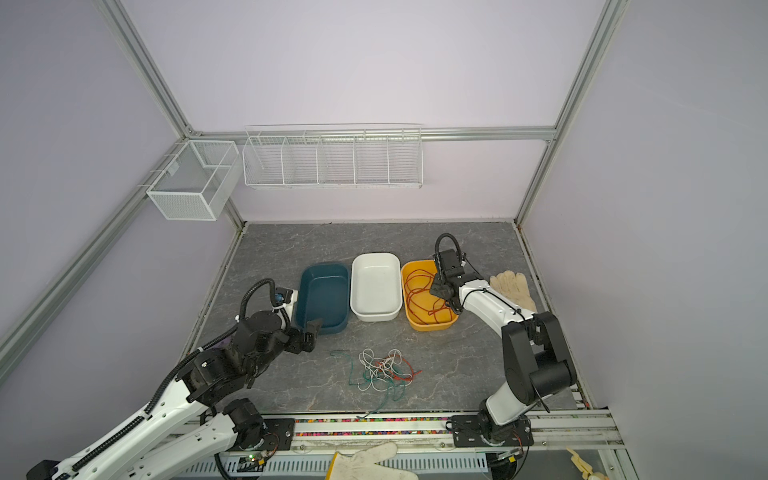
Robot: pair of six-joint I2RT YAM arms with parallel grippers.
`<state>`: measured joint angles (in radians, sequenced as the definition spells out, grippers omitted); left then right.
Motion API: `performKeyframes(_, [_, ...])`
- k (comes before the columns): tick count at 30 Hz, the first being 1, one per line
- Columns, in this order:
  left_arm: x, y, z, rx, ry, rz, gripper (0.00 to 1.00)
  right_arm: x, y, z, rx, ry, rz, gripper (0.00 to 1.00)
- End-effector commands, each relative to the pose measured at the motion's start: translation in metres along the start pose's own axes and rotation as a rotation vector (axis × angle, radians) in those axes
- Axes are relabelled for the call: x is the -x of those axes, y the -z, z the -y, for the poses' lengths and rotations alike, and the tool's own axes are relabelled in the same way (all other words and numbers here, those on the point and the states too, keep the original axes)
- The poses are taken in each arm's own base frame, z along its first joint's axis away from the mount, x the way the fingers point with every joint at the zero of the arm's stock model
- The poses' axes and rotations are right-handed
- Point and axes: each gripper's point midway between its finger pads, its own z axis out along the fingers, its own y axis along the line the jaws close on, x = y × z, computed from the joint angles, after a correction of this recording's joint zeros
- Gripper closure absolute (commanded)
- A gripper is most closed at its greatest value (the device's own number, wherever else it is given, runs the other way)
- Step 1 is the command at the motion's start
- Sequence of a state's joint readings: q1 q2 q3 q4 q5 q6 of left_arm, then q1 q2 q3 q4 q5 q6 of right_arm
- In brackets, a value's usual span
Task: Untangle the cables
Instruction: 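Lower the red wire into the yellow tub with the right gripper, then release the red wire and lift the right gripper from the yellow tub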
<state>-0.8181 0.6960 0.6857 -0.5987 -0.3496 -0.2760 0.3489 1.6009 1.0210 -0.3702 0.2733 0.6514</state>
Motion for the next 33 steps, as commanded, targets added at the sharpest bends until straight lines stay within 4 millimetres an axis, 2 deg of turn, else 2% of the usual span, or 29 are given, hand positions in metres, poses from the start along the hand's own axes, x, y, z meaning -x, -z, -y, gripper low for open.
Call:
performKeyframes(1, [-0.003,-0.002,0.001,-0.006,-0.009,-0.007,0.01,-0.007,-0.008,-0.006,0.010,0.005,-0.017,0.94])
performKeyframes(8, [-0.003,-0.003,0.001,-0.009,-0.010,-0.008,0.01,-0.013,-0.023,-0.014,0.009,0.029,-0.055,0.94])
performKeyframes(18, [-0.005,-0.004,0.003,-0.017,-0.015,-0.015,0.01,-0.008,-0.034,-0.026,0.007,0.072,-0.096,0.94])
performKeyframes(25, [-0.006,-0.004,0.004,-0.022,-0.017,-0.017,0.01,0.003,-0.016,-0.033,0.030,0.092,-0.074,0.93])
performKeyframes(29, [-0.006,-0.005,0.005,-0.026,-0.018,-0.020,0.01,0.009,-0.003,-0.036,0.039,0.110,-0.055,0.85])
performKeyframes(33, [-0.007,-0.005,0.005,-0.027,-0.019,-0.025,0.01,0.014,0.010,-0.042,0.058,0.131,-0.035,0.72])
